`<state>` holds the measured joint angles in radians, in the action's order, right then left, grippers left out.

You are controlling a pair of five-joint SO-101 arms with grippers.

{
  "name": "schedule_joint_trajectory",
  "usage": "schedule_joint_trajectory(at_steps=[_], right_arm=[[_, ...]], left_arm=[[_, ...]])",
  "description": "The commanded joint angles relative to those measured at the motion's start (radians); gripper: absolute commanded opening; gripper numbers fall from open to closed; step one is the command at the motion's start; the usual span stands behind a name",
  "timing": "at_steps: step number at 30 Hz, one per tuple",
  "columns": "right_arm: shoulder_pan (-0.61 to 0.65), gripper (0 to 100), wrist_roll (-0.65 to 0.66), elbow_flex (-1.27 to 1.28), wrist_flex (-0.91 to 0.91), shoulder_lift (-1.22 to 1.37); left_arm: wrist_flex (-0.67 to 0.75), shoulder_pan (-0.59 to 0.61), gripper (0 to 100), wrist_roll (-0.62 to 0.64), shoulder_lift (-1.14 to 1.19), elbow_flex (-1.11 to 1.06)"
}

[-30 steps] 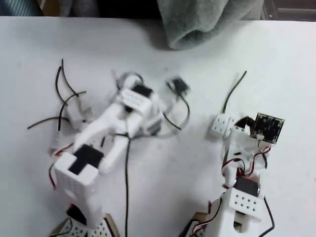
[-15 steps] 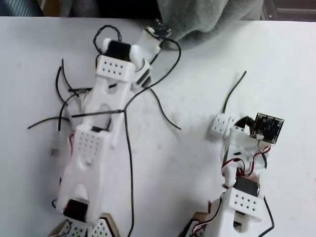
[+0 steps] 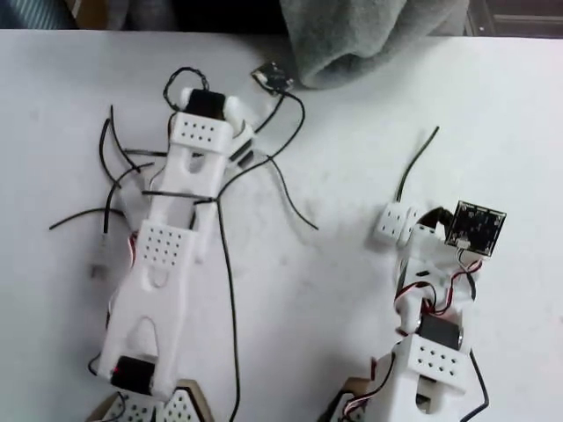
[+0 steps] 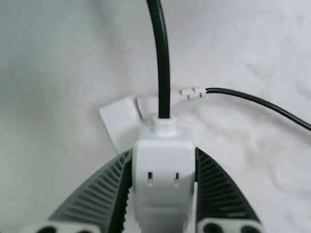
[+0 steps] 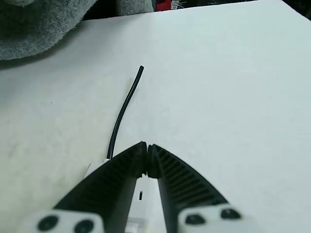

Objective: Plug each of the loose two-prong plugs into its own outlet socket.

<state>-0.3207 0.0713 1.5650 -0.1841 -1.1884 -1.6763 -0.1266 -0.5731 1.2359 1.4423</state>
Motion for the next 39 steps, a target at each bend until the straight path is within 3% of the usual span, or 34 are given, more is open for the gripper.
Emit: schedule_joint_trajectory(at_steps=[1, 4, 15, 23, 27, 33, 39], right_arm=[[-0.007, 2.4, -0.002, -0.005, 0.018, 0.001], [-0.007, 2.4, -0.002, -0.005, 0.018, 0.001], [-0.007, 2.5, -0.002, -0.005, 0.019, 0.001], [-0.007, 2.5, -0.002, -0.005, 0.021, 0.001], [-0.007, 2.5, -0.002, -0.005, 0.021, 0.001], [-0.005, 2.5, -0.002, -0.005, 0.019, 0.001], [-0.005, 2.5, 0.0, -0.005, 0.016, 0.001]], left_arm=[[0.026, 0.005, 19, -0.063, 0.004, 0.028], [0.06, 0.018, 25, -0.063, -0.015, 0.035], [0.203, 0.019, 25, -0.06, -0.277, 0.035], [0.242, 0.084, 25, -0.057, -0.564, 0.035], [0.166, 0.177, 25, -0.009, -0.69, 0.034], [-0.087, 0.358, 25, 0.026, -0.855, 0.029], [-0.114, 0.621, 25, 0.034, -0.891, -0.072]])
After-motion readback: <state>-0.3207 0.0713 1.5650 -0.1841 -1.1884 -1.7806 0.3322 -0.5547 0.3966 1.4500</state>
